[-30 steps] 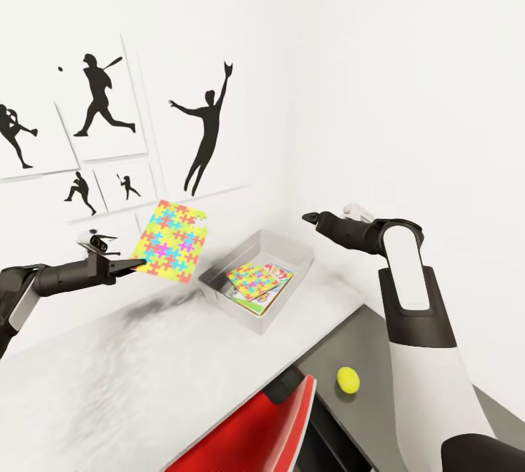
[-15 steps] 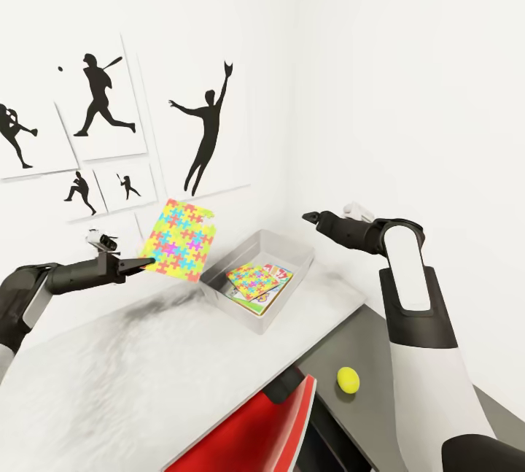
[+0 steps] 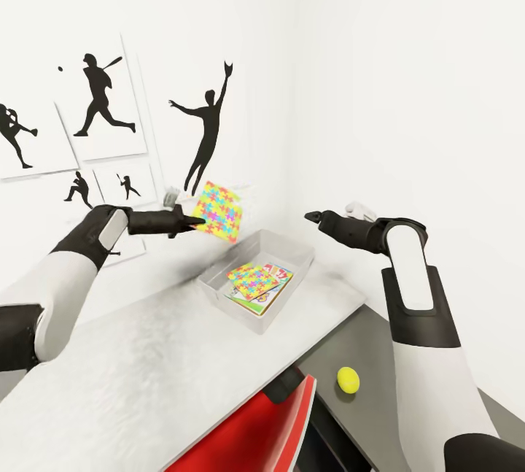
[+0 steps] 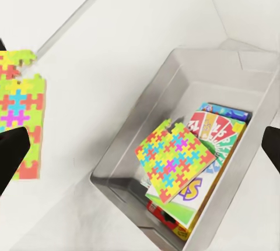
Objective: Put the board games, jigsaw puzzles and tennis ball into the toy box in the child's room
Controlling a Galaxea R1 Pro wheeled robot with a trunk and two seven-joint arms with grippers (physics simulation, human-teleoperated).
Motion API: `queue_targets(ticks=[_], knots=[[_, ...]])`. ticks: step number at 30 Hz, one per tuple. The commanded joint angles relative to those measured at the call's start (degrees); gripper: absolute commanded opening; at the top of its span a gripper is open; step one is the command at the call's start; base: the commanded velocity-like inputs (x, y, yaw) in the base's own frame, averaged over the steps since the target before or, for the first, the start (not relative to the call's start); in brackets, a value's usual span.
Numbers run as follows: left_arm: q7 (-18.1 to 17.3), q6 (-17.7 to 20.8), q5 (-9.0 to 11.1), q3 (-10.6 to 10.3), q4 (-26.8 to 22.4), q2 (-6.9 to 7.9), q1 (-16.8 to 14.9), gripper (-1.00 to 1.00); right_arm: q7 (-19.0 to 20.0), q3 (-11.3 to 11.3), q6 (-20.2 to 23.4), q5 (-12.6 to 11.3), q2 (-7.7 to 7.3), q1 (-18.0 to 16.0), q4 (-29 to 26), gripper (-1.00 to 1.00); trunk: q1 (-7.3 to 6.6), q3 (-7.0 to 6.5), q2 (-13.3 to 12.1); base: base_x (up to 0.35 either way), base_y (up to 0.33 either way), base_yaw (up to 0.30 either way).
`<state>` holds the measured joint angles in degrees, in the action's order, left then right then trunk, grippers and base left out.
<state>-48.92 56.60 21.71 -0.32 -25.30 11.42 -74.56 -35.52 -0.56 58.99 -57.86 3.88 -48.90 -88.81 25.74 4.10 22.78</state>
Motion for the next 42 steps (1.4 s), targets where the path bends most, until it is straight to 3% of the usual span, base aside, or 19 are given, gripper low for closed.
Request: queue_targets(ticks=[1, 4, 6, 14, 17, 19, 25, 42], knots=[[2.1, 0.0, -0.2, 0.0, 0.4, -1.21, -0.7, -1.0, -0.6, 0.0, 0.2, -0.6, 0.02, -0.1, 0.0, 1.0, 0.04, 0.14, 0.1, 0.0, 0.0, 0.0], [7.5, -0.9, -0.2, 0.0, 1.0, -4.61, -1.5, -1.0, -0.6, 0.0, 0.3, -0.6, -0.01, -0.1, 0.0, 1.0, 0.04, 0.14, 0.1, 0.0, 0.0, 0.0], [10.0, -2.0, -0.2, 0.0, 1.3, -6.12, -1.7, -1.0, -0.6, 0.0, 0.3, -0.6, 0.03, -0.1, 0.0, 1.0, 0.04, 0.14, 0.1, 0.0, 0.0, 0.0], [12.3, -4.6, -0.3, -0.7, 2.1, -8.92, -1.8, -1.0, -0.6, 0.0, 0.4, -0.7, 0.19, 0.0, 0.0, 1.0, 0.04, 0.14, 0.1, 0.0, 0.0, 0.0], [12.3, -6.7, -0.3, -1.1, 5.0, -9.75, -1.8, -1.0, -0.6, -0.1, 0.4, -1.2, 0.04, 0.0, 0.0, 1.0, 0.04, 0.14, 0.1, 0.0, 0.0, 0.0], [12.3, -9.4, -0.3, -2.4, 7.8, -10.6, -1.8, -1.0, -0.6, 0.0, 0.4, -2.6, -0.05, 0.0, 0.0, 1.0, 0.04, 0.14, 0.1, 0.0, 0.0, 0.0], [11.8, -13.0, -0.3, -7.0, 10.8, -11.2, -1.8, -1.0, -0.7, -0.3, 0.3, -5.6, -0.18, 0.1, -0.7, 1.0, 0.04, 0.14, 0.1, 0.0, 0.0, 0.0], [11.4, -13.7, -0.3, -7.3, 11.1, -11.33, -1.8, -1.0, -0.9, -0.6, 0.4, -5.9, -0.35, -0.4, -1.1, 1.0, 0.04, 0.88, 0.1, 0.0, 0.0, 0.0]])
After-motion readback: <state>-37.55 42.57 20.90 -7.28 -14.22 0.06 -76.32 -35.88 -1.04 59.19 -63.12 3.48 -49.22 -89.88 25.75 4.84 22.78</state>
